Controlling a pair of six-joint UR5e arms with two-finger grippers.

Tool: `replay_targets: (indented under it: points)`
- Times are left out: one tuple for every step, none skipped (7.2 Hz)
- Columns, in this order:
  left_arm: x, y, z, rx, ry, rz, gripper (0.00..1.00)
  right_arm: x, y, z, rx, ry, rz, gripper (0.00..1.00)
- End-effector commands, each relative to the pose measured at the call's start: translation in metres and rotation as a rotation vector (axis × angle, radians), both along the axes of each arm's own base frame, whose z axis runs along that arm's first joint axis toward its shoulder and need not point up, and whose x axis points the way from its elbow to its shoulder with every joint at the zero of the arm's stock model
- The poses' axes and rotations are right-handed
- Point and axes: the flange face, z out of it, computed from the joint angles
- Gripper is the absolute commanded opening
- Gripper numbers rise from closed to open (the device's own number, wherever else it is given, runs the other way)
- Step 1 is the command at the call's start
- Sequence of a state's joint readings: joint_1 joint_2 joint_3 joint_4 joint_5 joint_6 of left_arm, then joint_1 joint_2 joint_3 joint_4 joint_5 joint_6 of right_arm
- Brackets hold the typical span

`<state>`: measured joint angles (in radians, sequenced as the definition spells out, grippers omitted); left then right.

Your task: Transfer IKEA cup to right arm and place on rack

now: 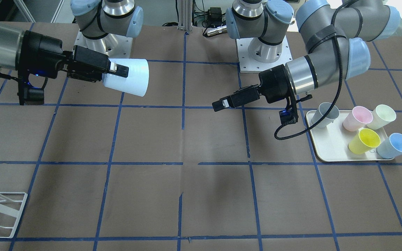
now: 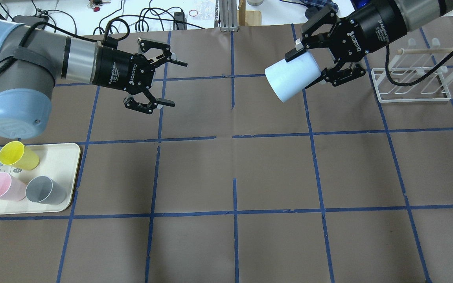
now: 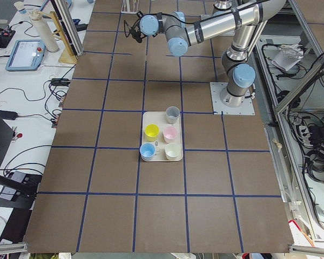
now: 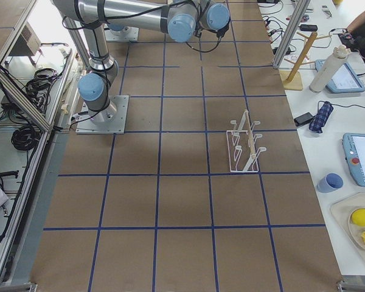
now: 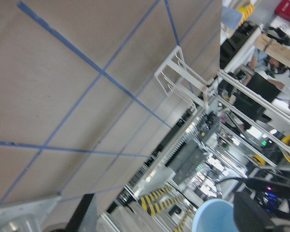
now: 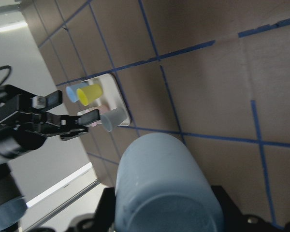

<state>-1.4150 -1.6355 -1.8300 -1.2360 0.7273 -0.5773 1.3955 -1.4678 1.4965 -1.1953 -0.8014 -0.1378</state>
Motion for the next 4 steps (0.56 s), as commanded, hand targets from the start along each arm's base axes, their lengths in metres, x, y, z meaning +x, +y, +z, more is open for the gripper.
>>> replay_targets:
  points:
    - [0.016,-0.007,0.014,-0.063,-0.333,-0.036,1.0,0.012,-0.012,0.0,-0.184,0.372,0.101,0.43]
    - [0.027,-0.003,0.013,-0.092,-0.486,-0.101,1.0,0.006,-0.023,0.004,-0.275,0.469,0.099,0.35]
    - [0.041,0.005,0.014,-0.106,-0.645,-0.22,1.0,-0.005,-0.041,-0.006,-0.329,0.566,0.108,0.33]
    - [0.054,0.012,0.026,-0.124,-0.791,-0.348,1.0,-0.016,-0.055,-0.022,-0.343,0.675,0.141,0.26]
